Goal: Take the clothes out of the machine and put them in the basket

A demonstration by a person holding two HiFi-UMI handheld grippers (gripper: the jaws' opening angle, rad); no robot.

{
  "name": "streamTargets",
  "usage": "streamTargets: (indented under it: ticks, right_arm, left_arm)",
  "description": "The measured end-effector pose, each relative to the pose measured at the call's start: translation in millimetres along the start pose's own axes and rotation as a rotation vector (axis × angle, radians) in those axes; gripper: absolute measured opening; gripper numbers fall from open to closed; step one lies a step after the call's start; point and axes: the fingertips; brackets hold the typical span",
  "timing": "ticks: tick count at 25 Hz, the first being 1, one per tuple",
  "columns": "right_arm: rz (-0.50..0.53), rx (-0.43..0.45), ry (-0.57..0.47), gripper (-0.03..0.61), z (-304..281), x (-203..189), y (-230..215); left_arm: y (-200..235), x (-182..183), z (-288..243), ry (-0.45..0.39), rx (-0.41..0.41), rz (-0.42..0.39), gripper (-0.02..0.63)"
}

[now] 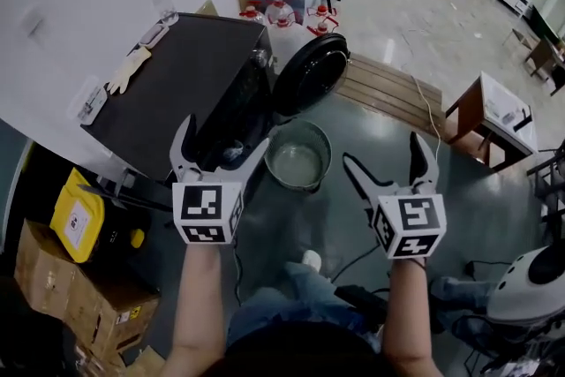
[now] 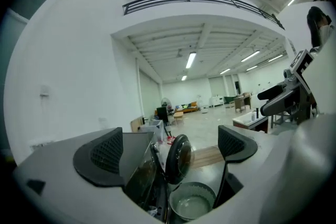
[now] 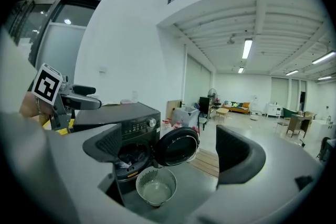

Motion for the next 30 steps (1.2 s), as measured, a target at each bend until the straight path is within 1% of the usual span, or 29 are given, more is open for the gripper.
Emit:
streamTargets:
  ticks: [6, 11, 15, 18, 23, 26, 30]
  right_arm:
    - [-0.054, 0.02, 0.079, 0.554, -44.1, -43.5, -24.5]
    - [-0.077, 0.04, 0.13, 0.554, -73.6, -67.2, -20.4]
    - [-0.097, 0.044, 0.198, 0.555, -95.6, -94.0, -8.7]
    - [-0.108, 0.036, 0.255, 0.555, -113.0, -111.2, 1.2]
    - [-0.134, 0.02, 0.323, 0.554, -141.8, -125.5, 20.6]
    - [-0.142, 0.027, 0.349, 0.554, -166.0, -132.2, 29.3]
    - [-0.165, 0.003, 0.398, 0.554, -189.9, -146.4, 33.6]
  left_arm:
    - [-9.9, -43.7, -45.9, 0.11, 0.004, 0.016, 0.566]
    - [-3.5, -74.7, -72.4, 0.188, -0.007, 0.02, 0.566]
    - [-0.9, -108.5, -95.0, 0.263, -0.061, 0.003, 0.566]
    - [2.8, -134.5, -115.5, 0.316, -0.104, 0.023, 0.566]
    - [5.7, -171.0, -147.7, 0.4, -0.195, 0.03, 0.566]
    - [5.7, -188.4, -165.6, 0.436, -0.251, 0.056, 0.566]
    - [10.9, -217.4, -185.6, 0.49, -0.284, 0.083, 0.566]
Point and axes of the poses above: the fingertips, and each gripper's own axes: z backward along the fingers, y to its left, x out of its top, and after that the axes turned 9 degrees about z, right-handed
